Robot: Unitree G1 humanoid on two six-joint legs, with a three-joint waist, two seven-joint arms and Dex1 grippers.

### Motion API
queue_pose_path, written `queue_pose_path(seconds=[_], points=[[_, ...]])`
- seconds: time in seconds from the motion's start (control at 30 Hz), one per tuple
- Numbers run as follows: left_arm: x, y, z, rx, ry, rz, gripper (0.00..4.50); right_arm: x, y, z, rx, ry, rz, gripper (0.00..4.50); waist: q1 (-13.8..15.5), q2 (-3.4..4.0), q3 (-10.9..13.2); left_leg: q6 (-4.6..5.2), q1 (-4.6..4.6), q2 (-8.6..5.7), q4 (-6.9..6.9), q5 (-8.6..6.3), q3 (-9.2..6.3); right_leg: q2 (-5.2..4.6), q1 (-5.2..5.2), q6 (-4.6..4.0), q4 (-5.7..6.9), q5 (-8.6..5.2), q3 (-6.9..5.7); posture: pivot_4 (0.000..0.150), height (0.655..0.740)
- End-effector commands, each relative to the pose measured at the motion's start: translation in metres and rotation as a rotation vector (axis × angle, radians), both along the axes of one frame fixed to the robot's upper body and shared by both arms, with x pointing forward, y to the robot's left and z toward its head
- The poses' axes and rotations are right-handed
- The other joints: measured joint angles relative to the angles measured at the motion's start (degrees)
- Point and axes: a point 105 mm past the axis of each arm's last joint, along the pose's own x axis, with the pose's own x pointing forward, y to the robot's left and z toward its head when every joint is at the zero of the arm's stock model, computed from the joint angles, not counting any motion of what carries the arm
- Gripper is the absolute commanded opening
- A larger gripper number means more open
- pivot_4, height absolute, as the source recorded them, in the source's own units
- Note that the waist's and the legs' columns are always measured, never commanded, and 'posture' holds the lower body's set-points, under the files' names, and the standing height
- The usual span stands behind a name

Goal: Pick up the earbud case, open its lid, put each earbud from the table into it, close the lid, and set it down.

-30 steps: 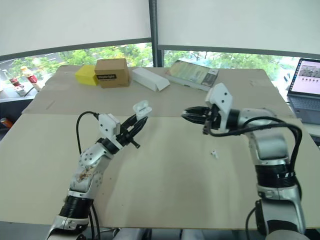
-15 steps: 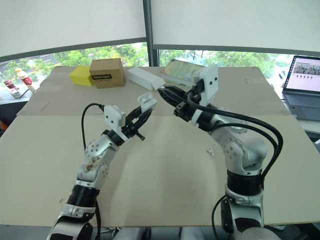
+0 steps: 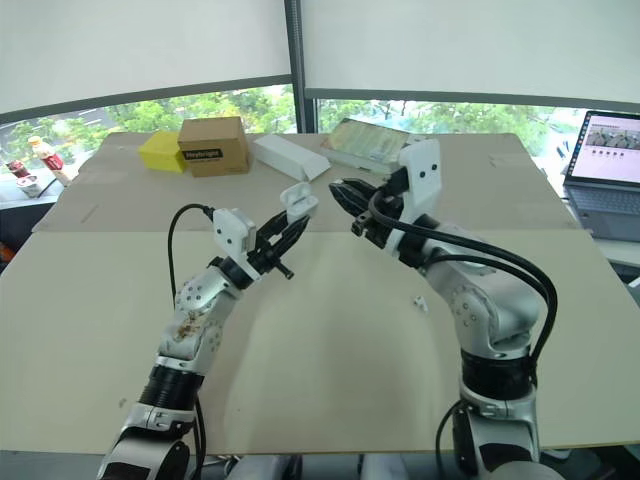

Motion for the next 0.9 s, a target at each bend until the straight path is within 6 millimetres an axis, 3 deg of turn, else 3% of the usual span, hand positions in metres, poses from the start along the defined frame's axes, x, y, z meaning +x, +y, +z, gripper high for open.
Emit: queue_pose_path(seconds=[0.03, 0.1, 0.27, 0.37, 0.6, 0.7, 0.8, 0.9], points=[[-0.007, 0.008, 0.010, 0.002, -0.051, 0.003, 0.56, -0.009, -0.019, -0.027, -0.279, 0.079, 0.003, 0.37, 0.1, 0.00, 0.0, 0.02, -0.02, 0.00, 0.02, -0.01, 0.00, 0.00, 0.01, 0.00, -0.02, 0.00, -0.02, 0.150, 0.7400], [-0.008, 0.010, 0.009, 0.006, -0.049, 0.005, 0.56, -0.019, -0.032, -0.050, -0.448, 0.134, 0.041, 0.37, 0.2, 0.00, 0.0, 0.08, -0.01, 0.00, 0.03, -0.05, 0.01, -0.01, 0.07, 0.01, -0.08, -0.01, -0.04, 0.150, 0.7400], [-0.009, 0.013, 0.007, 0.009, -0.045, 0.016, 0.56, -0.023, -0.052, -0.071, -0.641, 0.150, 0.044, 0.37, -0.2, -0.02, 0.0, 0.10, 0.03, 0.06, 0.03, -0.05, 0.08, 0.00, 0.08, 0.02, -0.07, -0.01, 0.02, 0.150, 0.7400], [-0.009, 0.012, 0.008, 0.008, -0.048, 0.019, 0.56, -0.018, -0.055, -0.069, -0.798, -0.017, 0.042, 0.37, -0.1, -0.02, 0.0, 0.09, 0.08, 0.10, 0.03, -0.05, 0.10, 0.01, 0.11, 0.04, -0.06, -0.02, 0.01, 0.150, 0.7400], [-0.013, 0.012, 0.006, 0.010, -0.047, 0.024, 0.56, -0.016, -0.035, -0.038, -0.828, -0.450, 0.081, 0.37, 0.0, -0.03, 0.0, 0.05, 0.07, 0.13, 0.03, -0.03, 0.12, 0.01, 0.09, 0.05, -0.10, -0.03, 0.05, 0.150, 0.7400], [-0.012, 0.012, 0.007, 0.009, -0.049, 0.024, 0.56, -0.016, -0.027, -0.026, -0.790, -0.536, 0.096, 0.37, 0.0, -0.03, 0.0, 0.05, 0.08, 0.13, 0.05, -0.03, 0.12, 0.00, 0.11, 0.05, -0.09, -0.02, 0.06, 0.150, 0.7400], [-0.010, 0.012, 0.010, 0.006, -0.053, 0.022, 0.56, -0.019, -0.013, -0.005, -0.615, -0.540, 0.119, 0.37, 0.1, -0.03, 0.0, 0.04, 0.09, 0.14, 0.04, -0.02, 0.11, 0.01, 0.10, 0.04, -0.08, -0.02, 0.06, 0.150, 0.7400], [-0.008, 0.010, 0.011, 0.001, -0.055, 0.018, 0.56, -0.022, 0.002, 0.018, -0.218, -0.292, 0.153, 0.37, 0.0, -0.03, 0.0, 0.04, 0.08, 0.21, 0.03, -0.02, 0.11, 0.02, 0.09, 0.03, -0.09, -0.01, 0.07, 0.150, 0.7400]])
